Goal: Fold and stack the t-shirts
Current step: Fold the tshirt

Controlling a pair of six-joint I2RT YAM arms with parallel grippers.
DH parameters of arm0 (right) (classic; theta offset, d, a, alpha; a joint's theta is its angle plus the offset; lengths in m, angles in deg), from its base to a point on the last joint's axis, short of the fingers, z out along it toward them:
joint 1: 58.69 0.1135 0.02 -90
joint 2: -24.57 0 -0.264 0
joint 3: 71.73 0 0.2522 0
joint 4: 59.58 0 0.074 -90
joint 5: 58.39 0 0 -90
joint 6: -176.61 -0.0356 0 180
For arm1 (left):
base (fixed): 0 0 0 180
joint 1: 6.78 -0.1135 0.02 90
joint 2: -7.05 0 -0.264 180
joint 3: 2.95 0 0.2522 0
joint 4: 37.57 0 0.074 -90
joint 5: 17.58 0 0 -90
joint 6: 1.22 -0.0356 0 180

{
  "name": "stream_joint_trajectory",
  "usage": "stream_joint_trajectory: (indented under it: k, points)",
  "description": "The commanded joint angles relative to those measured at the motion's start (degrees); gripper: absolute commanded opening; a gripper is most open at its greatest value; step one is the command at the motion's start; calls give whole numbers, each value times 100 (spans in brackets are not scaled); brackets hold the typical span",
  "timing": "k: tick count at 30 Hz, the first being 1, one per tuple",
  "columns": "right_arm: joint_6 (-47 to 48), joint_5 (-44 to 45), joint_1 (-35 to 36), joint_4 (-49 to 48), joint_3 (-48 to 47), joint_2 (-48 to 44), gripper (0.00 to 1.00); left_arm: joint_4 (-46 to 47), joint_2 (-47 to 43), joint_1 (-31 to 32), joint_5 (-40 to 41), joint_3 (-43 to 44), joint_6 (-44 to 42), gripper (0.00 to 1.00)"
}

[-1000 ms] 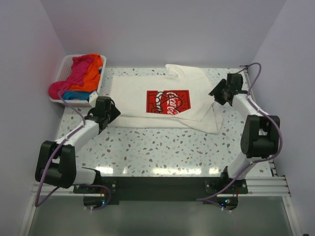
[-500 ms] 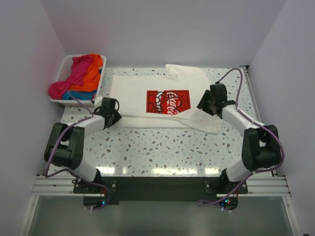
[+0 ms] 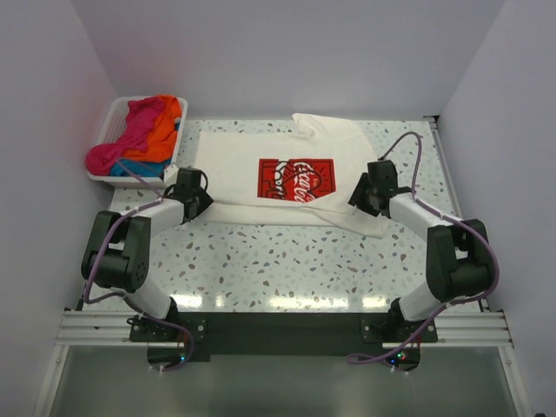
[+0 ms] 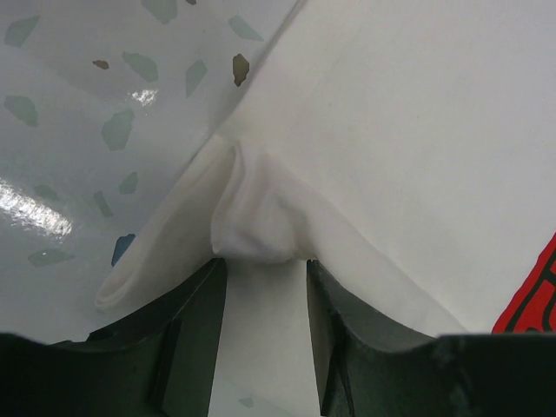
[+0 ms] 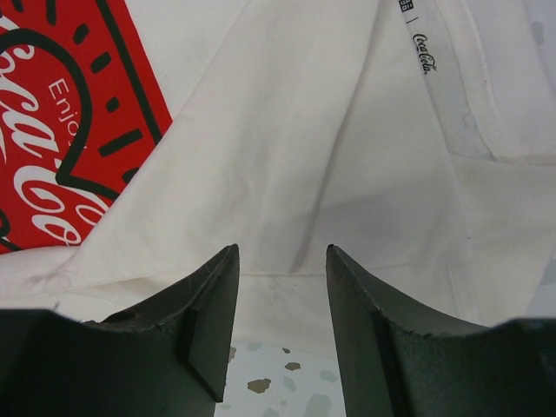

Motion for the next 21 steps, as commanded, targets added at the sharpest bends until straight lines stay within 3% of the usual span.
stream_joint_trajectory:
  k: [1,21]
  points:
    - [48,167,37,-370,79,57,48,151,166,-154,-47,205,72,47]
    - [136,166,55,-555,325,145,48,142,158,-181,-153,451,151,45]
